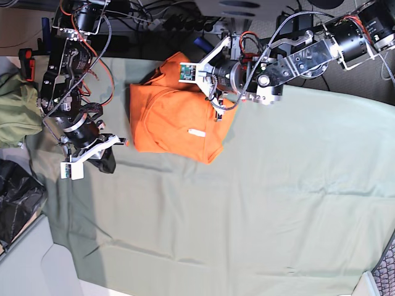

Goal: Fold the T-shirt properly

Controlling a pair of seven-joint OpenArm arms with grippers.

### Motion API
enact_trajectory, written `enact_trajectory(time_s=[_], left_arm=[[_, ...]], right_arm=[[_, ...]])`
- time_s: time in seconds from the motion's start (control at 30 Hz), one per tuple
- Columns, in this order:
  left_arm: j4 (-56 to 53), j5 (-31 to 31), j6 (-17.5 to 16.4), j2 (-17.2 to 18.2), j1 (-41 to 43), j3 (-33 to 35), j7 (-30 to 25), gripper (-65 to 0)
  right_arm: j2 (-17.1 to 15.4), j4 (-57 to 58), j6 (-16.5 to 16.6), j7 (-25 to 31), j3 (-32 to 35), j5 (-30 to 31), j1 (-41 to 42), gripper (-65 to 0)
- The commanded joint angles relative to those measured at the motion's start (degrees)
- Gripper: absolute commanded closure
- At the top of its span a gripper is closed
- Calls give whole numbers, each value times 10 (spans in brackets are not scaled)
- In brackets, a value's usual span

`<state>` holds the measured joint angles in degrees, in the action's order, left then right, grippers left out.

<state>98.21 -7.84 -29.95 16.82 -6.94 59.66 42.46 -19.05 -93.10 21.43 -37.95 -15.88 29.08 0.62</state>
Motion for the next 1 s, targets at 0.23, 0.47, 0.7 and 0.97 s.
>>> enact_trajectory(time_s=[0.23, 0.47, 0.7, 0.97], left_arm=[[5, 38, 25, -2, -45, -11, 24, 0], [32, 38, 49, -17, -43, -11, 70, 0], [65, 28, 49, -17, -14, -11, 75, 0], [65, 26, 48, -11, -12, -11, 75, 0]], right_arm=[[-8, -10, 45, 13, -2, 2, 5, 0], [-8, -10, 45, 13, -2, 2, 6, 0], [-8, -9, 44, 16, -2, -13, 6, 0], [-8, -9, 44, 16, -2, -12, 5, 0]])
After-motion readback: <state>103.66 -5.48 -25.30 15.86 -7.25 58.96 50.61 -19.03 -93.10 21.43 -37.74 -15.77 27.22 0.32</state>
